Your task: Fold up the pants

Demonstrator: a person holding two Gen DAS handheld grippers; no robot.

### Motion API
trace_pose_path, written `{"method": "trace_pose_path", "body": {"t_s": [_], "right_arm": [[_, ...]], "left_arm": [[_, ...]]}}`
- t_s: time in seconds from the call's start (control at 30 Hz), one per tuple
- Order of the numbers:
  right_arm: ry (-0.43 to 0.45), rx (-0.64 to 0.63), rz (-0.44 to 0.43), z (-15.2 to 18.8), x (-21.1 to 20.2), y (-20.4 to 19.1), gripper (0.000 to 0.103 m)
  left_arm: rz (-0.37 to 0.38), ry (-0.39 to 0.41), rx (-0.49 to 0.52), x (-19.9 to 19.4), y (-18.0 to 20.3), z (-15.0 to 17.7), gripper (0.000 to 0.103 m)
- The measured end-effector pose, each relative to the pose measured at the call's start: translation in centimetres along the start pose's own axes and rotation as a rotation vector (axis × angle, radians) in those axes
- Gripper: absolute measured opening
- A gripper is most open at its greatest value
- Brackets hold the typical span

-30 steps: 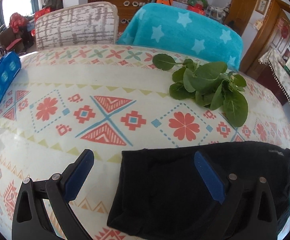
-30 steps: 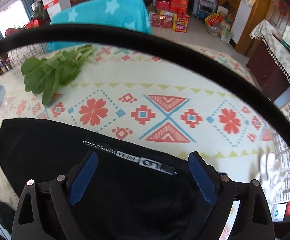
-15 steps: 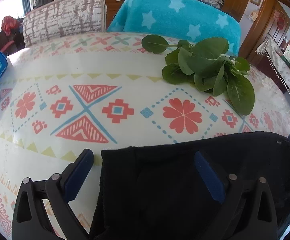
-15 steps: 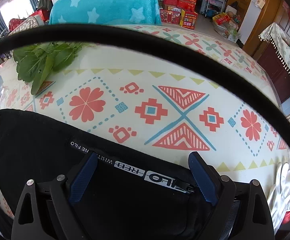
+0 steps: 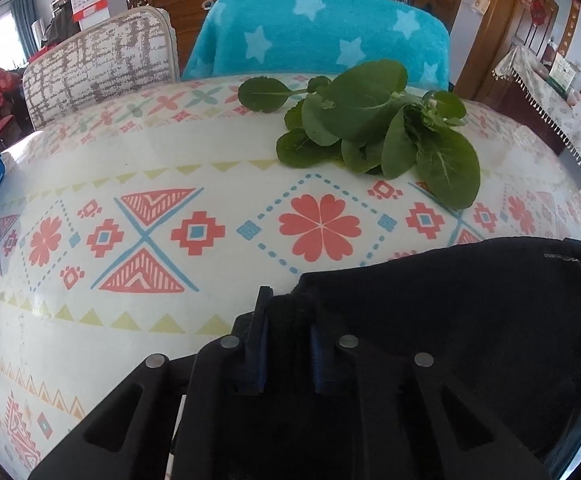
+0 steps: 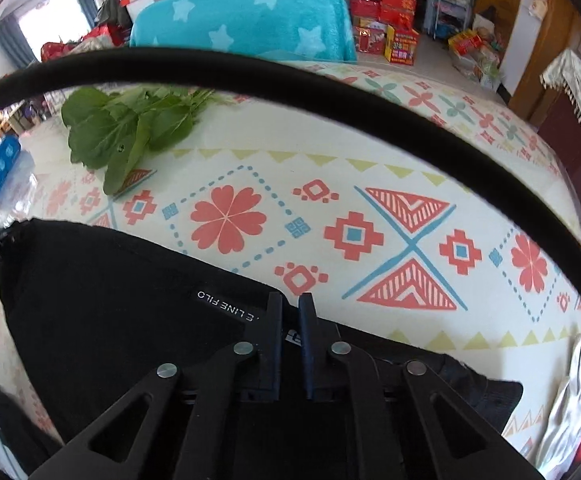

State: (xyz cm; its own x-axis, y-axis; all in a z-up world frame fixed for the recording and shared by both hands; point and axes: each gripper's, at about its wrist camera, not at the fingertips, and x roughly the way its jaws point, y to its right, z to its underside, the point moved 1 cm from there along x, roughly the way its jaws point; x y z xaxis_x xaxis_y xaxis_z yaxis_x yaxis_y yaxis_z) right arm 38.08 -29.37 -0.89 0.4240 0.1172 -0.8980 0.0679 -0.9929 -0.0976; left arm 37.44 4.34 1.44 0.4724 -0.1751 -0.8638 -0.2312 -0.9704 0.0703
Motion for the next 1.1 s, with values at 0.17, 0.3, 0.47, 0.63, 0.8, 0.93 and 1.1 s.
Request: {"method": "trace_pose_path", "body": {"t_s": [0.17,0.3,0.47,0.63,0.8,0.93,1.1], "right_arm": [[0.013,0.009,-0.004,0.9,-1.9,0.2,0.002],[0.024,0.019,-0.006,1.9,-3.6,0.4,0.002],[0.047,0.023,-0.023,3.5,-6.3,0.3,0.001],[0.074,0.012,-0.045,5.8,-10.4,-0.2,0.001],[0.089,-0.036,-0.014,8.8,-13.6,-1.1,0.001],[0.089,-0.016,-0.038,8.6,-13.7,-0.2,0.004],[0.096,-0.021,0.010,5.9,-11.3,0.4,0.084]], "left_arm": [[0.024,0.034,-0.015,-2.1,-0.2,0.2,0.015],[0.027,0.051,-0.006,-3.8,0.2,0.7,0.015],[0.039,0.095,-0.001,-7.0,1.1,1.6,0.015],[0.047,0.152,0.010,-11.3,2.2,3.3,0.015],[0.048,0.196,0.033,-15.5,3.7,5.3,0.015],[0.054,0.229,0.047,-18.0,4.8,6.5,0.015],[0.052,0.256,0.071,-19.3,5.8,7.1,0.015]]}}
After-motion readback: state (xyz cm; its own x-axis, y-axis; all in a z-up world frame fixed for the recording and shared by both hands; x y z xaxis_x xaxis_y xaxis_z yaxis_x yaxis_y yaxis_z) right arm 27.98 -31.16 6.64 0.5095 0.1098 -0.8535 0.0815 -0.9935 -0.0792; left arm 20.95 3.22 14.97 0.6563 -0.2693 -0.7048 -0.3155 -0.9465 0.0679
